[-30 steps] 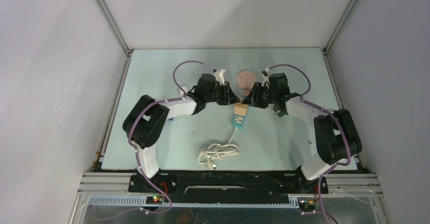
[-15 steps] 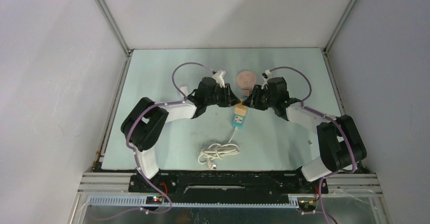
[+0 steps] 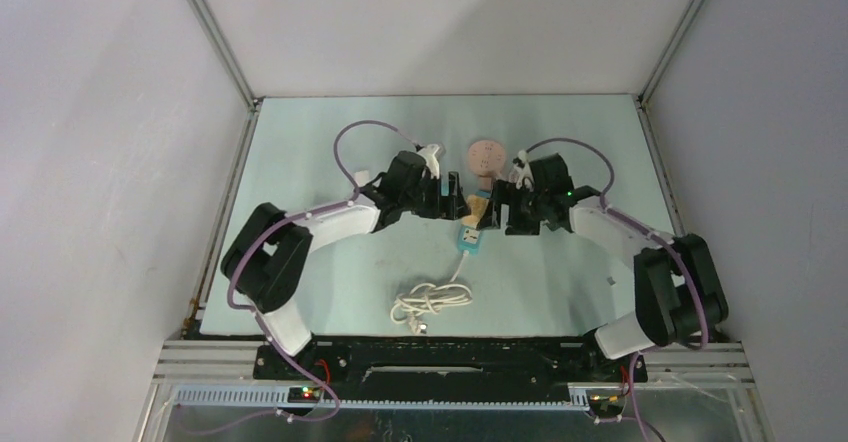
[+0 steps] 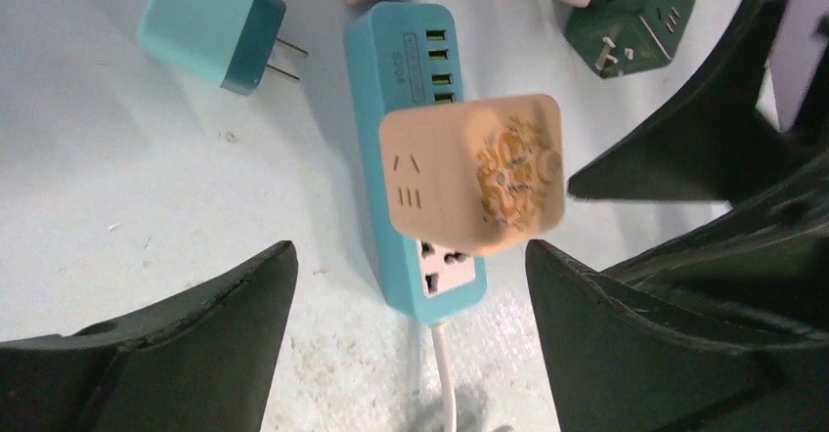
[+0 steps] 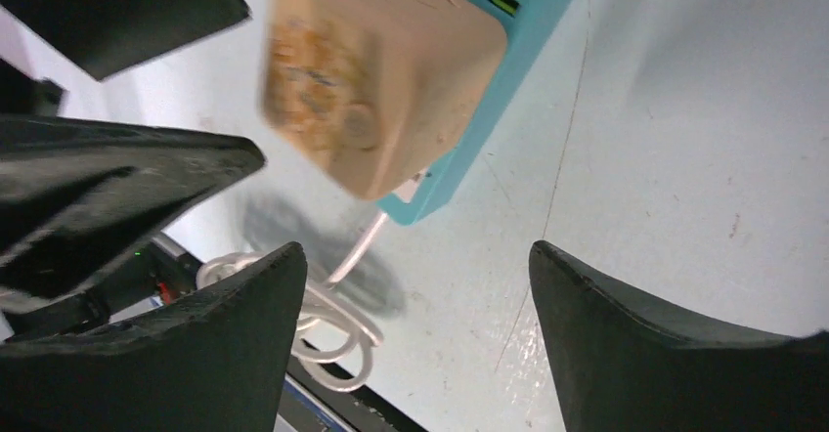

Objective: Insert the plug
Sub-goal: Pick up the plug from the center of the board.

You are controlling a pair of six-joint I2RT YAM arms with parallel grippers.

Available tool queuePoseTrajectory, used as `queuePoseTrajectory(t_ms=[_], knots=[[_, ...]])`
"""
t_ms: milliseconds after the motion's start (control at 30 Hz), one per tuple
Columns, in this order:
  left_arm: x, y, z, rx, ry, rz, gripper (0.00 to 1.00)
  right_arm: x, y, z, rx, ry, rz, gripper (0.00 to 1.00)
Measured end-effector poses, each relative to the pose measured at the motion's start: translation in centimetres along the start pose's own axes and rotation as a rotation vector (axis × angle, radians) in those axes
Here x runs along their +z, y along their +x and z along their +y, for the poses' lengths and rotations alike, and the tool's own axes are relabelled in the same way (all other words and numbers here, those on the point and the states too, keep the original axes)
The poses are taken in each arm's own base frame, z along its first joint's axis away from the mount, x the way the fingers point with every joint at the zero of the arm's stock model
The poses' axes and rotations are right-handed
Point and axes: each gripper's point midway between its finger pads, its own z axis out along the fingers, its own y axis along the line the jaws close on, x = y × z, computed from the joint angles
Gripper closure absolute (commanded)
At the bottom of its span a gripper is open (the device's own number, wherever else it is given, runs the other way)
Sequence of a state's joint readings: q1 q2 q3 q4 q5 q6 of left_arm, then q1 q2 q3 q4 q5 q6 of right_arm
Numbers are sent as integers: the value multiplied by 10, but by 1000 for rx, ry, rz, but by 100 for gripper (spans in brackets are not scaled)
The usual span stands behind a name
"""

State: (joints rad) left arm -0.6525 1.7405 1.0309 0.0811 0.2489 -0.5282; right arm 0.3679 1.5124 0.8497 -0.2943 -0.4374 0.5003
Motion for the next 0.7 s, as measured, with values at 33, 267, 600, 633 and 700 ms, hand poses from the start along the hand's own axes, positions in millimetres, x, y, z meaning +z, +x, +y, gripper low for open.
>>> queuePoseTrajectory(t_ms=[33,267,600,633,700], knots=[[-5,0,-1,7,-4,5,6,-6,-5,3,-2,-7,-11,9],[-67,-51,-30,76,46,-144,0,-80,-58,36,-103,-83,-242,3],[-144,-88,29,30,-102,-325,0,-98,-55,-16,-54,88,-238,3],[-143,-78,40,13,-127,-304,0,-97,-55,-21,-48,103,-234,3],[-143,-60,56,-13,-169,-268,0,-96,-54,-29,-37,131,-227,3]])
